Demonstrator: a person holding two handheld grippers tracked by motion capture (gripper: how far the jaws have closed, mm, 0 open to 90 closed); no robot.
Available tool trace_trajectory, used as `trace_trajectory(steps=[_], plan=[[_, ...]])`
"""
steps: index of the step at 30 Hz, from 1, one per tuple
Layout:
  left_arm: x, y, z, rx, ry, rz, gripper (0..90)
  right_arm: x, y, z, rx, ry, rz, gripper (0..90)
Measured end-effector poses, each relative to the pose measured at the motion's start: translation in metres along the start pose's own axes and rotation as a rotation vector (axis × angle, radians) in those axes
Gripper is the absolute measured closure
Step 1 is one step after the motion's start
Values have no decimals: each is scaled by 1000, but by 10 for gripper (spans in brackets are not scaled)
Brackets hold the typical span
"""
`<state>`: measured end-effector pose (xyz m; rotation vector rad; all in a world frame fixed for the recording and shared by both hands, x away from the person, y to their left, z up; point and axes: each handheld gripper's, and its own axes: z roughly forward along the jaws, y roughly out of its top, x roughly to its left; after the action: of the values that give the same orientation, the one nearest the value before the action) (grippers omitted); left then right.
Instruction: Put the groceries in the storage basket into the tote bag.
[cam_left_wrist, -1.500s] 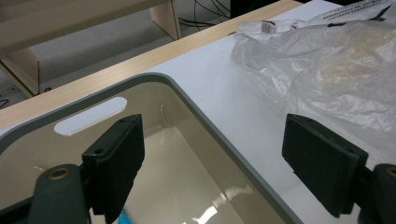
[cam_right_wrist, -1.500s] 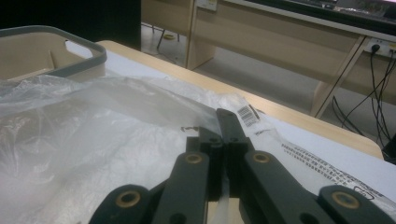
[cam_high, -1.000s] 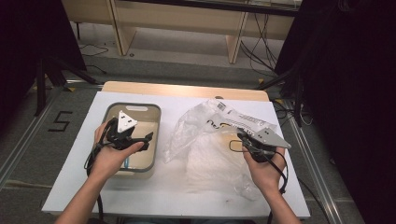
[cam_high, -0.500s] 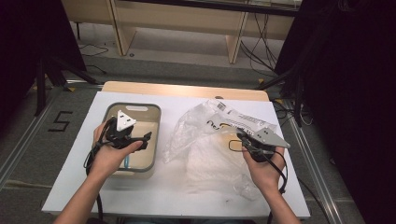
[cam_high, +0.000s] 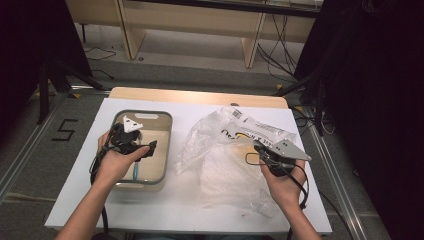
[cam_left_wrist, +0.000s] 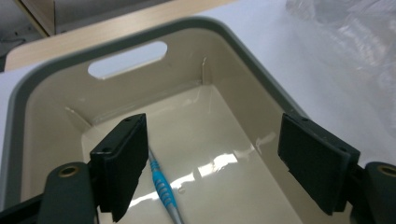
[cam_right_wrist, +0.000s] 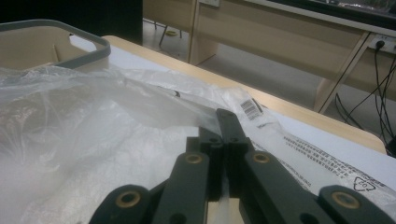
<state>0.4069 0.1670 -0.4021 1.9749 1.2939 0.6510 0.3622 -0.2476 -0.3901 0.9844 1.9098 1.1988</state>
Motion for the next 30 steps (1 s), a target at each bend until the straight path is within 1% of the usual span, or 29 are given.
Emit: trace_trajectory(steps=[2,6,9,11,14,16,19,22,24,26,30], plan=[[2,0,7,36,5,-4,252,0,0,-1,2,-3,2,900],[7,1,20,89,17,-29,267,-1,0,0,2,-4,1,900],[11,3,31,145,26,-39,270,-1,0,0,3,-3,0,900],[14,4,37,187,39,-45,275,-1,0,0,4,-2,1,900],[18,4,46,241,52,-70,280,-1,0,-1,5,1,1,900],[21,4,50,276,63,-76,291,-1,0,0,3,1,2,900],[24,2,57,320,61,-101,303,-1,0,0,4,2,0,900],[27,0,61,348,72,-113,317,0,0,0,3,0,0,900],[28,-1,62,354,72,-126,324,0,0,0,2,0,0,900],[29,-1,63,365,77,-128,332,0,0,0,1,0,-2,900],[30,-4,69,402,68,-127,343,0,0,0,3,2,-3,900]])
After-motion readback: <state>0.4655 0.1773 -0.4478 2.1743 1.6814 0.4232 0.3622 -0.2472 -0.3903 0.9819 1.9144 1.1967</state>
